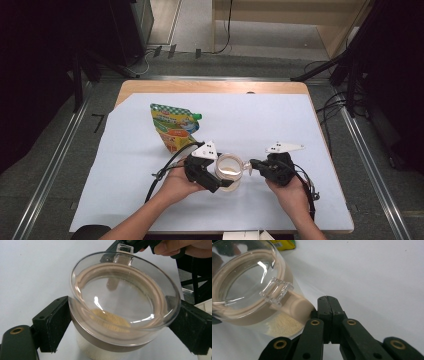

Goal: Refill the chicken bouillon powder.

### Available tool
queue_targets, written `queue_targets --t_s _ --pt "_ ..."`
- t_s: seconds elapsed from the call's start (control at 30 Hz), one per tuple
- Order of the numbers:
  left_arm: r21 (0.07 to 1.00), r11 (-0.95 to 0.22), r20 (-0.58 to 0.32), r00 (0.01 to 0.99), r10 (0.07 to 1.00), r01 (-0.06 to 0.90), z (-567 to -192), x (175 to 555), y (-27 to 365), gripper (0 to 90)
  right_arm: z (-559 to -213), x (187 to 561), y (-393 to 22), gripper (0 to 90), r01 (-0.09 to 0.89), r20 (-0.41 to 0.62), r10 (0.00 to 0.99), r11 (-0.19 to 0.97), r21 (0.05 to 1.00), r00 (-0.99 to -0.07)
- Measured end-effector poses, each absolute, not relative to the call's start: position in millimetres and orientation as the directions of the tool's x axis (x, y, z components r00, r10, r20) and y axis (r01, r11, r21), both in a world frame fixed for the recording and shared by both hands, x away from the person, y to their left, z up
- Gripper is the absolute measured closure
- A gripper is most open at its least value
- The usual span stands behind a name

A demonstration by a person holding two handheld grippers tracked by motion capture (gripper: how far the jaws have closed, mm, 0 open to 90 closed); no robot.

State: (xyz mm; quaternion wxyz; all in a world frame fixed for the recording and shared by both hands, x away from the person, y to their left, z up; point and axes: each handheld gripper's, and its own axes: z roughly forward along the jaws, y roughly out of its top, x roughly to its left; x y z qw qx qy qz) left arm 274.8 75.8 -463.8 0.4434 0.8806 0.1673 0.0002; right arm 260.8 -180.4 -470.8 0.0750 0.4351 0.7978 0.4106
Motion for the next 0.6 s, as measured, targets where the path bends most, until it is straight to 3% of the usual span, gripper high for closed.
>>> queue_targets --t_s 0.6 --pt "0.766 -0.581 -0.120 0.948 0.294 0.276 -453 275 73 10.4 -470 259 -178 90.0 0.629 0.223 0.769 0.280 0.725 -0.599"
